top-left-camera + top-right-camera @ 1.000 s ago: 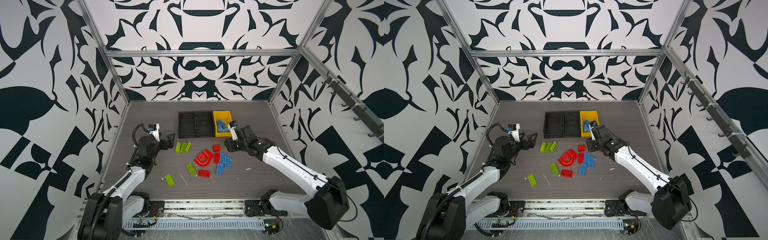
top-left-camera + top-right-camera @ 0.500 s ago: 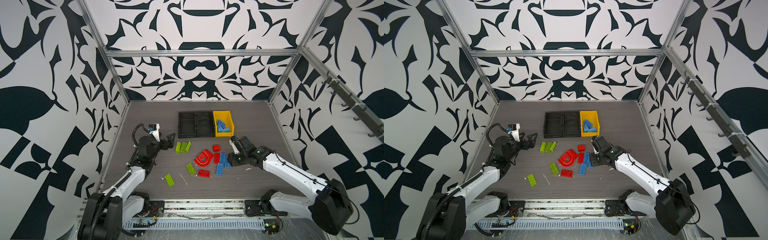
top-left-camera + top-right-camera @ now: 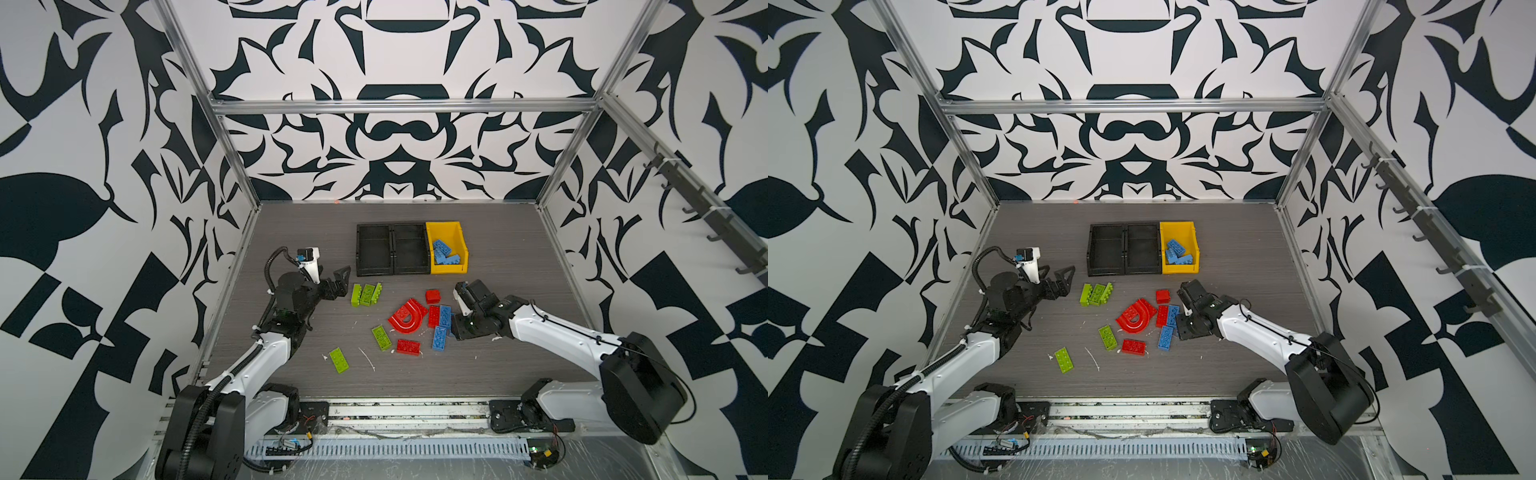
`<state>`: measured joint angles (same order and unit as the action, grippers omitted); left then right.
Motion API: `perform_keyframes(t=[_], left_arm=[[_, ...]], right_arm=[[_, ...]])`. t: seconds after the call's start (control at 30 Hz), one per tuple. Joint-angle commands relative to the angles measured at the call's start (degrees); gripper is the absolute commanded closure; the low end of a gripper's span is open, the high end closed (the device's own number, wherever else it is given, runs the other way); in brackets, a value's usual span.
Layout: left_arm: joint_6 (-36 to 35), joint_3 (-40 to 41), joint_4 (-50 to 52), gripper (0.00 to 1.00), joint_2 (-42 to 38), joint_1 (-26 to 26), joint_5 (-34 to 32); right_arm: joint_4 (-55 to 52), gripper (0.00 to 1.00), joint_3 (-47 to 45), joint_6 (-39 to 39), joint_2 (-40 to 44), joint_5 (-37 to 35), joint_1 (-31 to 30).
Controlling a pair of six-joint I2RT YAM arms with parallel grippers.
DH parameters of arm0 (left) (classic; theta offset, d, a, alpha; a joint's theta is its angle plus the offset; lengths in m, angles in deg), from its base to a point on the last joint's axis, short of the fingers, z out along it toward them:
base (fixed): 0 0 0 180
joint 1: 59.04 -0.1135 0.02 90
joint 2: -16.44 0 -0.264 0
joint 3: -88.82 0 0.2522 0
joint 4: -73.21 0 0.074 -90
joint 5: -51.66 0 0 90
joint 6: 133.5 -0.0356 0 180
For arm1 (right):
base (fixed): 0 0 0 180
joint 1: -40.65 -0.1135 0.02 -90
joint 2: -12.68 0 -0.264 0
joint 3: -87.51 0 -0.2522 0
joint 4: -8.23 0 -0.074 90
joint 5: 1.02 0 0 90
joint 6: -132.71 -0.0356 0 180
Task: Sort the legos into containers by color
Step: Pick up the lego from the center of the table.
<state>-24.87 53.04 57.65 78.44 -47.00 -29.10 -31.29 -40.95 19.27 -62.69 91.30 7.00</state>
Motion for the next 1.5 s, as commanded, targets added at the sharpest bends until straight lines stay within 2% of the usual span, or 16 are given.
perform_keyframes(t=[0.0,0.2,0.47,1.13,1.47], left_arm=[[0.3,0.9,-0.3,0.01,0.3,0.1,0.2],[0.2,1.0,-0.4,0.01,0.4,0.1,0.1],[0.3,1.0,-0.3,0.01,0.2,0.1,0.1],[0.5,0.9,-0.6,0.01,0.5,0.1,0.1],[0.1,1.3,-0.5,0.01,0.3,0.1,-0.8]], right_arm=[[3.6,0.48,-0.4,-1.1,-0.8,0.8,-0.3],[4.6,0.49,-1.4,-1.6,-1.5,0.4,-0.3],[5.8,0.56,-3.2,-2.8,-0.4,-0.6,-0.2],[4.8,0.67,-1.7,-2.1,0.3,-3.3,-0.2],[3.7,0.72,1.8,-0.1,4.5,-7.8,0.8]])
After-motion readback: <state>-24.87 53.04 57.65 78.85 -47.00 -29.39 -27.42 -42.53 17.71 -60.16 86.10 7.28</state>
